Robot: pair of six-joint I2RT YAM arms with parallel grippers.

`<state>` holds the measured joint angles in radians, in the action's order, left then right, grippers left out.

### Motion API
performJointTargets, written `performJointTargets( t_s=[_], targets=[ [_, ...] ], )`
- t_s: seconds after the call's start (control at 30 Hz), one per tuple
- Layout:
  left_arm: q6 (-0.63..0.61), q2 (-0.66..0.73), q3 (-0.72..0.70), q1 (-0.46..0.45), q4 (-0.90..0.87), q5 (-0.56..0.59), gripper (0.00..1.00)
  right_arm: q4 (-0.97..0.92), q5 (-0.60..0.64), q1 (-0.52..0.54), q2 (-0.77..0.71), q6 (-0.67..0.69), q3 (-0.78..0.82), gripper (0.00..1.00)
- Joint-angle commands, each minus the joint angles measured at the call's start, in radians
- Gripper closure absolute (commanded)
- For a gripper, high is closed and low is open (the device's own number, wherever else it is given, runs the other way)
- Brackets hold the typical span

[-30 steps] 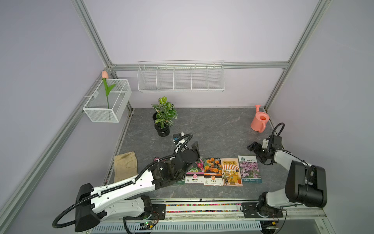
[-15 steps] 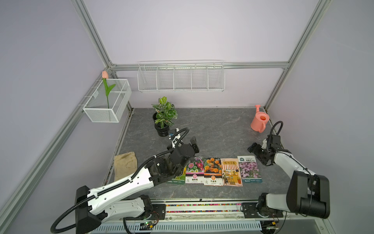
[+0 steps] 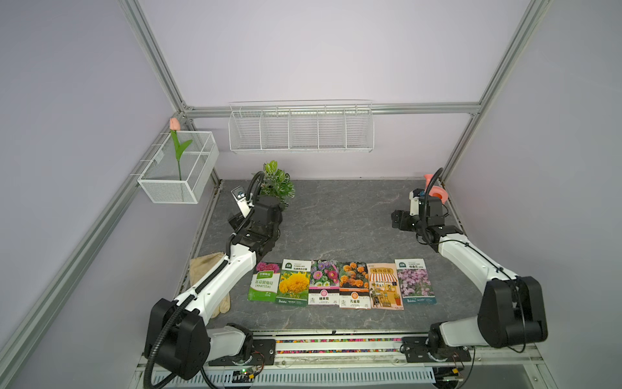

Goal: Arrange the seed packets in a row
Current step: Adjust the seed packet at the center of the board, then reset both arms

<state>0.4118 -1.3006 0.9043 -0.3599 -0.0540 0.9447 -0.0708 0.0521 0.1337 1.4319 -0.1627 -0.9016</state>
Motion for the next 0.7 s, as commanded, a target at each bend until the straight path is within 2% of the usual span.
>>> performJointTargets(
  t_s=[0.0, 0.07, 0.13, 0.2, 0.27, 0.43, 0.57, 0.63, 0.67],
  targets=[
    [-0.153, -0.026, -0.145, 0.116, 0.230, -0.108, 0.00, 0.186, 0.053, 0.005, -0.011, 0.189, 0.120, 0.11],
    [-0.198, -0.077, -0.195, 0.159, 0.321, -0.158, 0.00, 0.284, 0.096, -0.001, -0.013, 0.201, 0.188, 0.12],
    [-0.309, -0.132, -0.222, 0.161, 0.410, -0.199, 0.00, 0.340, 0.107, -0.021, -0.002, 0.180, 0.229, 0.12],
    [-0.369, -0.179, -0.224, 0.166, 0.453, -0.235, 0.00, 0.399, 0.114, -0.049, 0.015, 0.153, 0.265, 0.11],
    [-0.370, -0.198, -0.211, 0.174, 0.400, -0.337, 0.00, 0.467, 0.124, -0.073, 0.029, 0.124, 0.309, 0.12],
    [-0.389, -0.225, -0.345, 0.191, 0.639, -0.405, 0.00, 0.611, 0.183, -0.087, 0.006, 0.139, 0.399, 0.12],
    [-0.361, -0.186, -0.429, 0.247, 0.733, -0.533, 0.00, 0.902, 0.230, -0.118, -0.013, 0.140, 0.542, 0.12],
    [-0.364, -0.192, -0.454, 0.253, 0.779, -0.562, 0.00, 1.011, 0.189, -0.161, 0.026, 0.104, 0.582, 0.11],
    [-0.364, -0.195, -0.453, 0.255, 0.780, -0.563, 0.01, 0.984, 0.185, -0.160, 0.013, 0.106, 0.579, 0.11]
  ],
)
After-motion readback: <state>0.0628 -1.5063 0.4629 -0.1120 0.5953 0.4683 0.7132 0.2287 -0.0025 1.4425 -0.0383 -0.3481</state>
